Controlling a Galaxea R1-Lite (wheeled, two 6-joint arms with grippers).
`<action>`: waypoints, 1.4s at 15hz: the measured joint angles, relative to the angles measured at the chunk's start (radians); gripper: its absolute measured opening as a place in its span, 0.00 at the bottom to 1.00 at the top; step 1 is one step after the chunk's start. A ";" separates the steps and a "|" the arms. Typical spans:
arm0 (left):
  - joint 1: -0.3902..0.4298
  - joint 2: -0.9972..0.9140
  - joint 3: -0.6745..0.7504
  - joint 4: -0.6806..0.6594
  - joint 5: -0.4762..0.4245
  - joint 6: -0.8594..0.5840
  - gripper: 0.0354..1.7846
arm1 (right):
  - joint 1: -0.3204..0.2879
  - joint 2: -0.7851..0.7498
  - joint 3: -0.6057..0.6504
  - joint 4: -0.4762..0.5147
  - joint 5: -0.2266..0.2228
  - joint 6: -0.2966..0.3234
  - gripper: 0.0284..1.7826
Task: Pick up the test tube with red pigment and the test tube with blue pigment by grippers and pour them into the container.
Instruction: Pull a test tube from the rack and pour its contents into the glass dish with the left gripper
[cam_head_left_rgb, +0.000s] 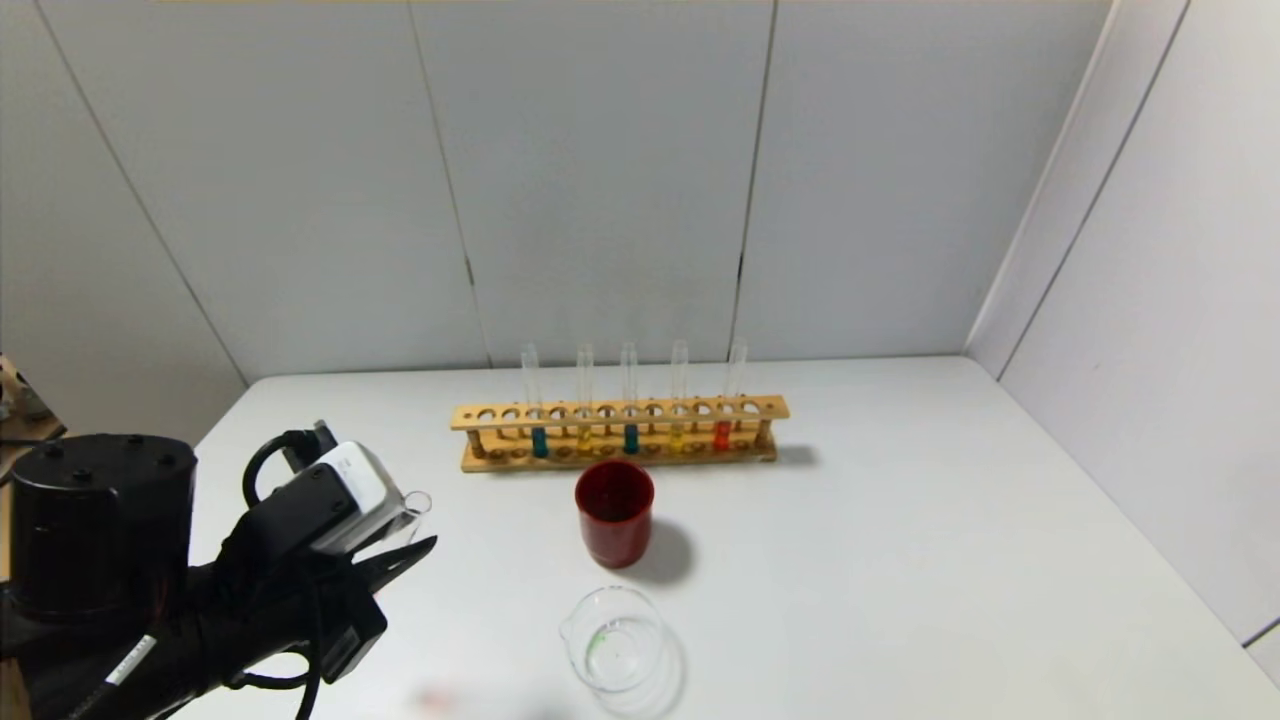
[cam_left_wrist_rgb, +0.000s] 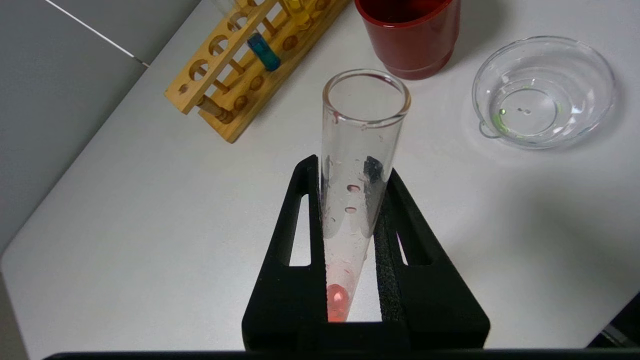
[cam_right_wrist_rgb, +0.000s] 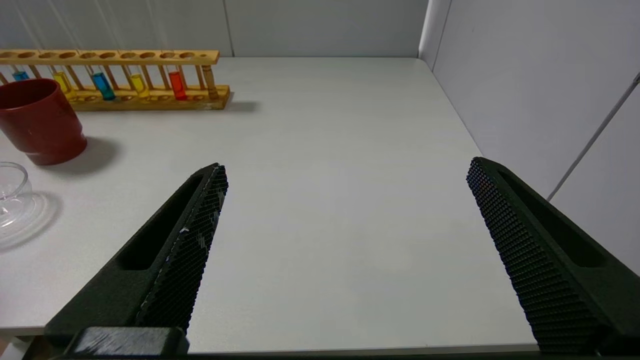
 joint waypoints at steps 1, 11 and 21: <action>-0.033 0.005 -0.003 0.000 0.037 0.005 0.16 | 0.000 0.000 0.000 0.000 0.000 0.000 0.98; -0.271 0.152 -0.037 -0.002 0.329 0.160 0.16 | 0.000 0.000 0.000 0.000 0.000 0.000 0.98; -0.370 0.307 -0.126 -0.002 0.499 0.300 0.16 | 0.000 0.000 0.000 0.000 0.000 0.000 0.98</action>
